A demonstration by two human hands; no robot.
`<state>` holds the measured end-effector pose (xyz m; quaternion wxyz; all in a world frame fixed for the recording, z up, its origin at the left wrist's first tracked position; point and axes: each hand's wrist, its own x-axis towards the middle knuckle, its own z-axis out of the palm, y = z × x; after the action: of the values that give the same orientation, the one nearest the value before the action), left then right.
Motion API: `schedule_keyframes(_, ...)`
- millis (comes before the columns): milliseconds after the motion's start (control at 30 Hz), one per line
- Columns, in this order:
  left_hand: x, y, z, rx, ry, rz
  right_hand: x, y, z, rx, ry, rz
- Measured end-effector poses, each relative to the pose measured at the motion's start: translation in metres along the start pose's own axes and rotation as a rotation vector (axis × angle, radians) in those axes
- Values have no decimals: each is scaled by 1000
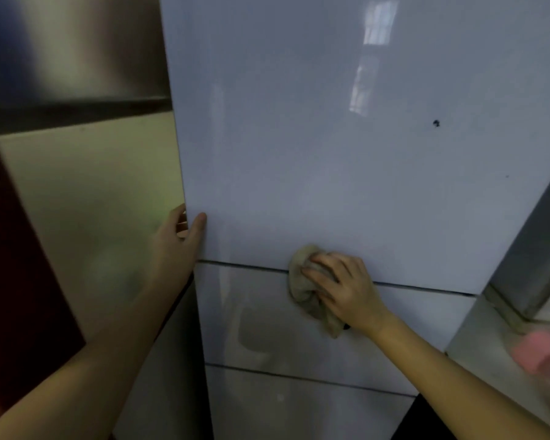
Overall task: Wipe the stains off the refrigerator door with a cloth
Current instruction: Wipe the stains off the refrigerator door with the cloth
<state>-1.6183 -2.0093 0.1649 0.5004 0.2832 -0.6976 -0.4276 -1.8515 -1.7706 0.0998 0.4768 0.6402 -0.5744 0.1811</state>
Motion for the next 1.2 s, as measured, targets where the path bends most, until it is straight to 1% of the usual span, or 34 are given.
schedule_keyframes(100, 6, -2, -6, -4, -25, 3, 3, -5, 8, -1, -15, -39)
schedule_keyframes(200, 12, 0, -13, 15, -46, -15, 29, -1, 3, 3, -17, -48)
schedule_keyframes(400, 17, 0, -12, -40, -66, -52, 137, 26, -31, -35, 128, 71)
schedule_keyframes(533, 16, -4, -11, -62, -51, -40, 180, 18, -29, -39, 205, 184)
schedule_keyframes(633, 15, -8, -12, -53, -54, -13, 169, -5, -8, -2, 155, 153)
schedule_keyframes(833, 12, -10, -11, -22, -49, 26, 84, -39, 33, 38, -39, -105)
schedule_keyframes(900, 11, -9, -11, -19, -62, 32, 63, -40, 35, 33, -82, -144)
schedule_keyframes(967, 10, -9, -12, -27, -69, 33, 58, -34, 28, 24, -76, -132)
schedule_keyframes(1200, 10, 0, -10, -39, -79, -30, 89, 15, -31, -54, 53, 43)
